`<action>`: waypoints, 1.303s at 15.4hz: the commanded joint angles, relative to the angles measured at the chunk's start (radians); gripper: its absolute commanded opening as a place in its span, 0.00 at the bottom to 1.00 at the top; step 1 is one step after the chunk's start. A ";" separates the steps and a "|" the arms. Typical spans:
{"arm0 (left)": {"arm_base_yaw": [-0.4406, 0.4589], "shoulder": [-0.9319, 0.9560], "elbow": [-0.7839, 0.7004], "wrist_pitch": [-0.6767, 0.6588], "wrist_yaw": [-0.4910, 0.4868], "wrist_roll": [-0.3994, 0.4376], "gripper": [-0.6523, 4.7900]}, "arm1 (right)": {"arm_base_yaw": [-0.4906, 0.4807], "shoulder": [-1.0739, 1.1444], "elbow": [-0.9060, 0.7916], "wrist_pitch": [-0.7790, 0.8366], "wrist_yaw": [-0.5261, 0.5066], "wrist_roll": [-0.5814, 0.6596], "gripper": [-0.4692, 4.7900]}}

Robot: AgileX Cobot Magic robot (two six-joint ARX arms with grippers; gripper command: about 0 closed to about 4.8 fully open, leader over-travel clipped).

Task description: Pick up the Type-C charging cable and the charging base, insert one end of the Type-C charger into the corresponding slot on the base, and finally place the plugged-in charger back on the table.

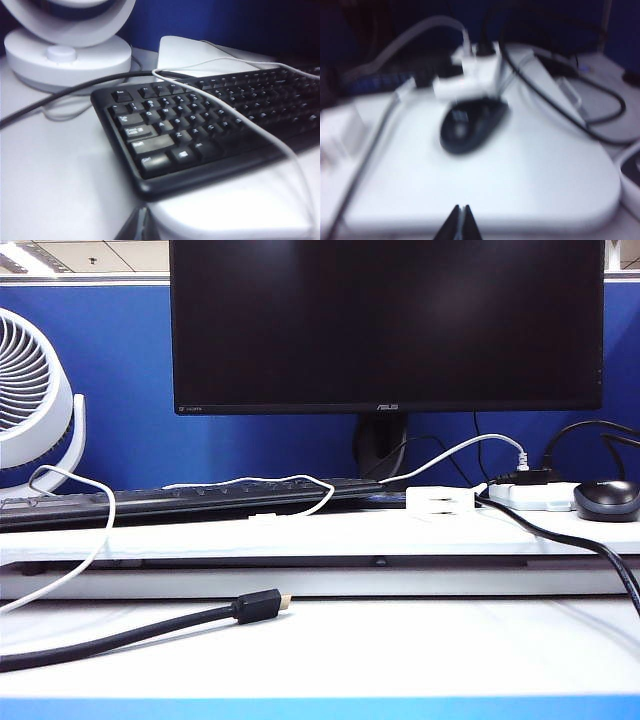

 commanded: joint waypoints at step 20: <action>-0.022 1.113 1.022 0.101 0.459 0.126 0.11 | 0.093 1.296 1.322 -0.323 -0.297 0.068 0.09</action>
